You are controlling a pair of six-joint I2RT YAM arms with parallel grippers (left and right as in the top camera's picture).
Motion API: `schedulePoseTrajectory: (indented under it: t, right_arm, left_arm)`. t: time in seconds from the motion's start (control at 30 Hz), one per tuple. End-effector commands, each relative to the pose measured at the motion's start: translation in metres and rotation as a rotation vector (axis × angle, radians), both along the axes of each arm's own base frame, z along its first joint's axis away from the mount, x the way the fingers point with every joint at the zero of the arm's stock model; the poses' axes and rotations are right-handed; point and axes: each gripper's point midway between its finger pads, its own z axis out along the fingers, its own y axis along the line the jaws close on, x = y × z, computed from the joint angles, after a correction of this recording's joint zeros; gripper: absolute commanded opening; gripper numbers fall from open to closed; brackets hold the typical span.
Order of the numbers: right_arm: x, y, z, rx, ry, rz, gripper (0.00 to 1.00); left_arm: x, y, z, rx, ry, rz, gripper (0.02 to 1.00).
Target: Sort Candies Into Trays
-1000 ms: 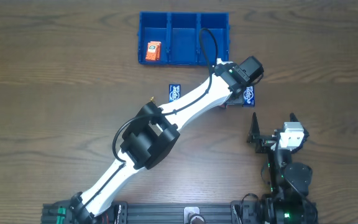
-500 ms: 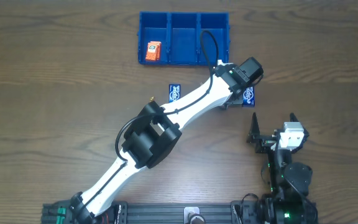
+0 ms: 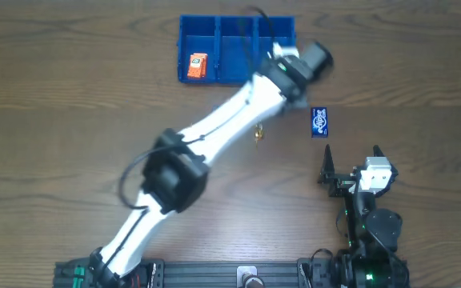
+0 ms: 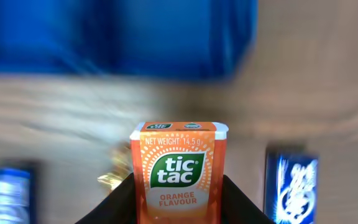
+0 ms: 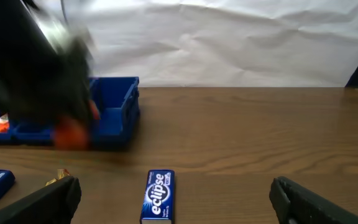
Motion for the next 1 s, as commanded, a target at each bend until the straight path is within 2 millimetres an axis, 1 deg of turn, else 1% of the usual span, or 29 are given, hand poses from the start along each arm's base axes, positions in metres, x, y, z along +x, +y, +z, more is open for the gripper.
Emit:
schedulePoseTrajectory:
  t: [0.03,0.1,0.13,0.17,0.23,0.3,0.43,0.6,0.77,1.0]
  right_arm:
    - [0.0,-0.002,-0.001,-0.015,0.001,-0.008,0.998]
    - [0.0,-0.002,-0.001,-0.015,0.001,-0.009,1.0]
    - [0.0,-0.002,-0.001,-0.015,0.001,-0.009,0.998]
    - [0.0,-0.002,-0.001,-0.015,0.001,-0.009,0.998]
    - [0.0,-0.002,-0.001,-0.015,0.001,-0.009,0.998]
    - [0.0,-0.002,-0.001,-0.015,0.001,-0.009,0.998]
    - [0.0,-0.002,-0.001,-0.015,0.001,-0.009,0.998]
    - [0.0,-0.002,-0.001,-0.015,0.001,-0.008,0.998]
    - [0.0,-0.002,-0.001,-0.015,0.001,-0.009,0.998]
    - [0.0,-0.002,-0.001,-0.015,0.001,-0.008,0.998]
  left_arm:
    - [0.05,0.087,0.123,-0.026,-0.217,0.063,0.288]
    - [0.061,0.131,0.138,0.0,-0.223,0.111,0.286]
    - [0.066,0.149,0.139,0.012,-0.214,0.133,0.286]
    - [0.071,0.171,0.136,0.02,-0.189,0.157,0.286]
    - [0.077,0.183,0.127,0.021,-0.163,0.16,0.281]
    - [0.082,0.189,0.117,0.034,-0.146,0.157,0.279]
    - [0.09,0.195,0.094,0.068,-0.11,0.139,0.279]
    - [0.096,0.201,0.05,0.114,-0.028,0.117,0.277]
    - [0.097,0.205,0.019,0.125,0.043,0.108,0.272]
    - [0.101,0.202,-0.003,0.125,0.072,0.088,0.29]
